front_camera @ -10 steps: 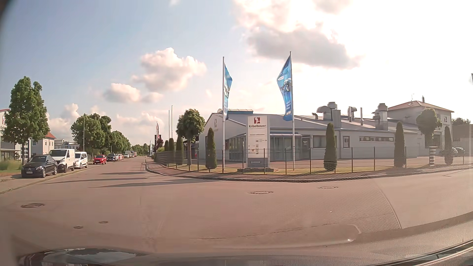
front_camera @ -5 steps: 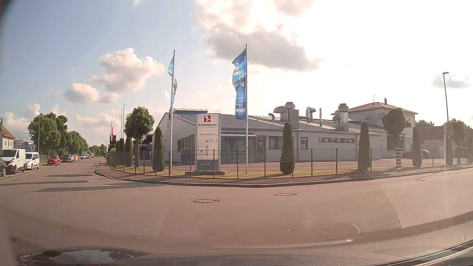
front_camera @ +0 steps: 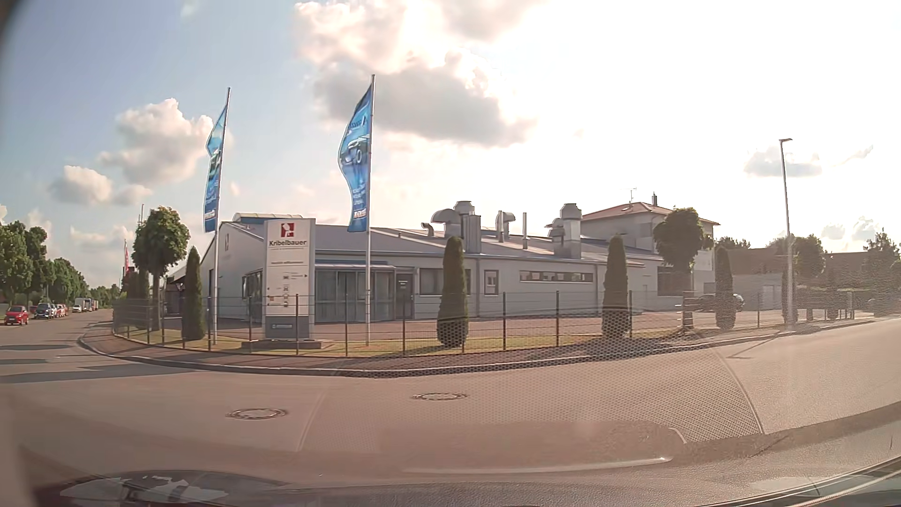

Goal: Follow the waypoints while adhering to traffic rules and regulations

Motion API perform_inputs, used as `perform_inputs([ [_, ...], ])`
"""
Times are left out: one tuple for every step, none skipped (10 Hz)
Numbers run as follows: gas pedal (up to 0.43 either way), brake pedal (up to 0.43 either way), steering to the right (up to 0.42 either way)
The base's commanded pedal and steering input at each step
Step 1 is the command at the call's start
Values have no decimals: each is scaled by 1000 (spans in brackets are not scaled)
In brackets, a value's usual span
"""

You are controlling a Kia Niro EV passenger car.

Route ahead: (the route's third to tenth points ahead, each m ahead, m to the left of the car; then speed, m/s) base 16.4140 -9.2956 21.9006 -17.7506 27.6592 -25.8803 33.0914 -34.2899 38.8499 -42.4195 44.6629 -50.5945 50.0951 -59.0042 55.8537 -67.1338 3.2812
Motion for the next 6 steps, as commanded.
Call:
perform_inputs([
  [150, 12, 441],
  [150, 12, 442],
  [138, 6, 439],
  [110, 18, 436],
  [79, 12, 434],
  [79, 12, 433],
])
